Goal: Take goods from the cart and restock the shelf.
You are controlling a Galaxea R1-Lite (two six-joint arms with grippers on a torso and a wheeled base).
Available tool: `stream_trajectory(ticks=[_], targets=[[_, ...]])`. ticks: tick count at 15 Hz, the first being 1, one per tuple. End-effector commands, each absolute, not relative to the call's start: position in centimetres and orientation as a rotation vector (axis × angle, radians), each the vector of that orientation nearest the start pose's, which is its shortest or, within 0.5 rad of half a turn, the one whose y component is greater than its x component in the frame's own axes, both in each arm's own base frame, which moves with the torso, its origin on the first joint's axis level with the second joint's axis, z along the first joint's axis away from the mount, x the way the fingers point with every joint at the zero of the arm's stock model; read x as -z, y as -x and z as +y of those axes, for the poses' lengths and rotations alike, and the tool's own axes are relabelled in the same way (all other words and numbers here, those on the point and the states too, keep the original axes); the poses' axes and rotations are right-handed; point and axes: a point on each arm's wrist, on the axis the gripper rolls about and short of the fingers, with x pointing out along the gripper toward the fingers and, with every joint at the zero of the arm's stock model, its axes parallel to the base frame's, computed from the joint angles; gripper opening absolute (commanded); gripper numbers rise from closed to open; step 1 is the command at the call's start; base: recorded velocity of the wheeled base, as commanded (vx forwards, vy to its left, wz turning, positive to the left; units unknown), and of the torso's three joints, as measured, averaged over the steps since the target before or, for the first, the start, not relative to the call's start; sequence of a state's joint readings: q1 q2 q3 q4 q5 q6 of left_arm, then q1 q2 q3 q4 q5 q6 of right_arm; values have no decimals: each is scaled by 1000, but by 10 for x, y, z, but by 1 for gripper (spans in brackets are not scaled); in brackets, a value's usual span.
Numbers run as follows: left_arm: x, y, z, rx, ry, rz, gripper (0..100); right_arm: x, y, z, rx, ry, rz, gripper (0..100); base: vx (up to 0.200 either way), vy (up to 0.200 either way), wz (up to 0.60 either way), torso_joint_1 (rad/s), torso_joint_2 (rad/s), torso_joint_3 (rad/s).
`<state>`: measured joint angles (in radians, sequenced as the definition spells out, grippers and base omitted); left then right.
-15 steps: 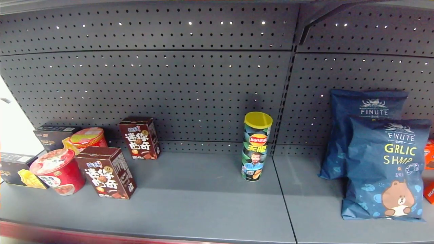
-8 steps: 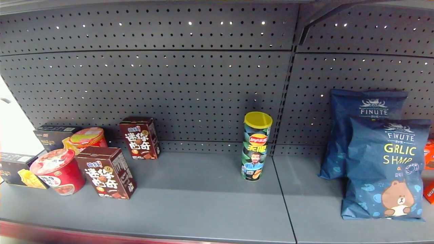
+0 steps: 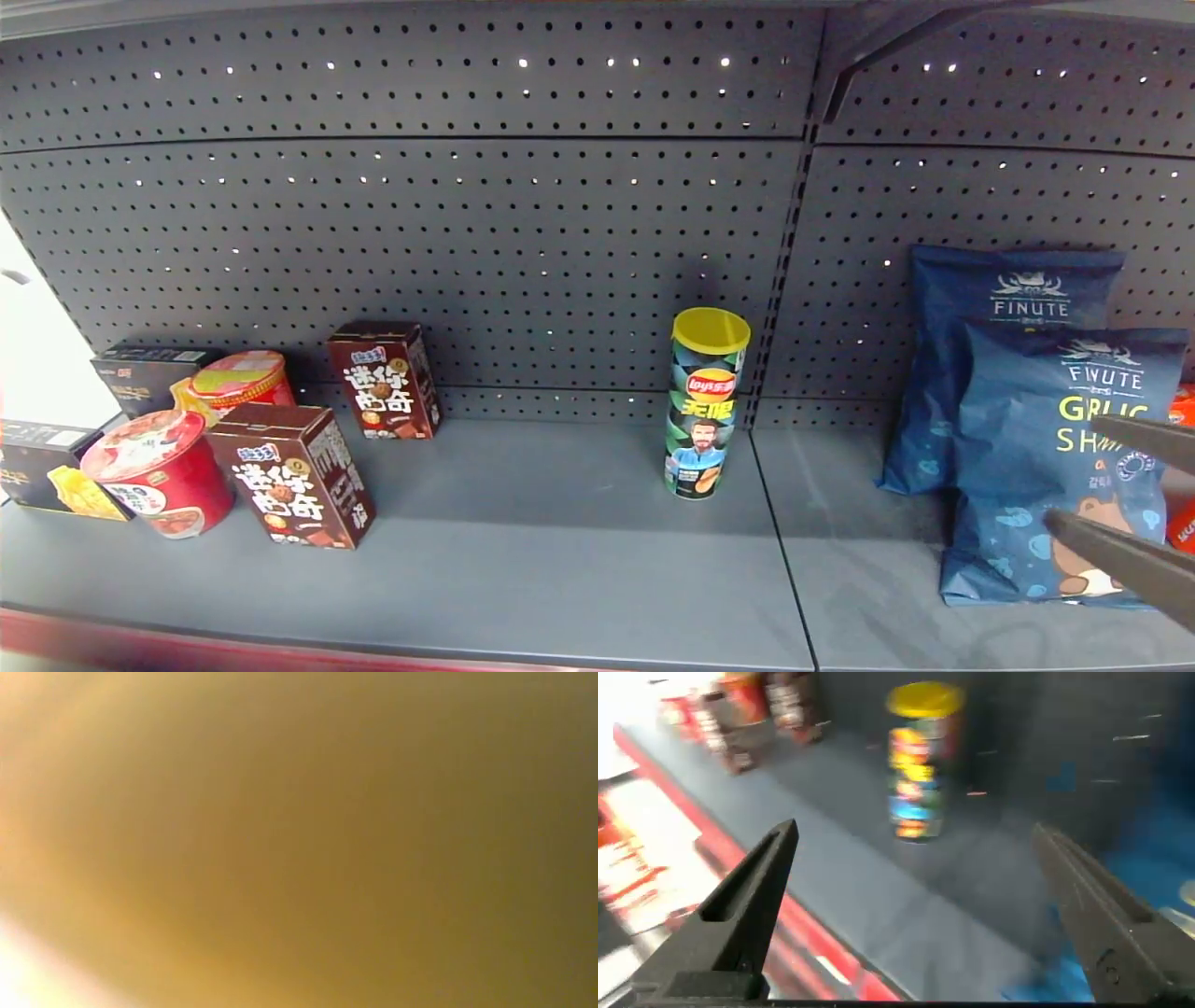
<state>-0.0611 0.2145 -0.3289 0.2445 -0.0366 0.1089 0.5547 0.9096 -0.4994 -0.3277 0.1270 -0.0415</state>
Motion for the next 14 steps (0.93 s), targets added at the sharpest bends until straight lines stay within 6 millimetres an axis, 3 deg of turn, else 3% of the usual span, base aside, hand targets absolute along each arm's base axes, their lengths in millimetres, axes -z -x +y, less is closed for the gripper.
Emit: stream_trajectory(ticks=[1,6,8,14], targets=[[-145,22,0,106,-98,161,0,-211,-129,99,-763,69,228,100,0,0,0,0,0,0],[-145,22,0,132,-95,160,0,-208,-176,126,-787,66,235,100,0,0,0,0,0,0],[-148,22,0,153,-90,153,0,-205,-206,134,-756,67,258,100,0,0,0,0,0,0],[-149,23,-1,164,-46,150,0,-173,-270,131,-729,50,236,100,0,0,0,0,0,0]])
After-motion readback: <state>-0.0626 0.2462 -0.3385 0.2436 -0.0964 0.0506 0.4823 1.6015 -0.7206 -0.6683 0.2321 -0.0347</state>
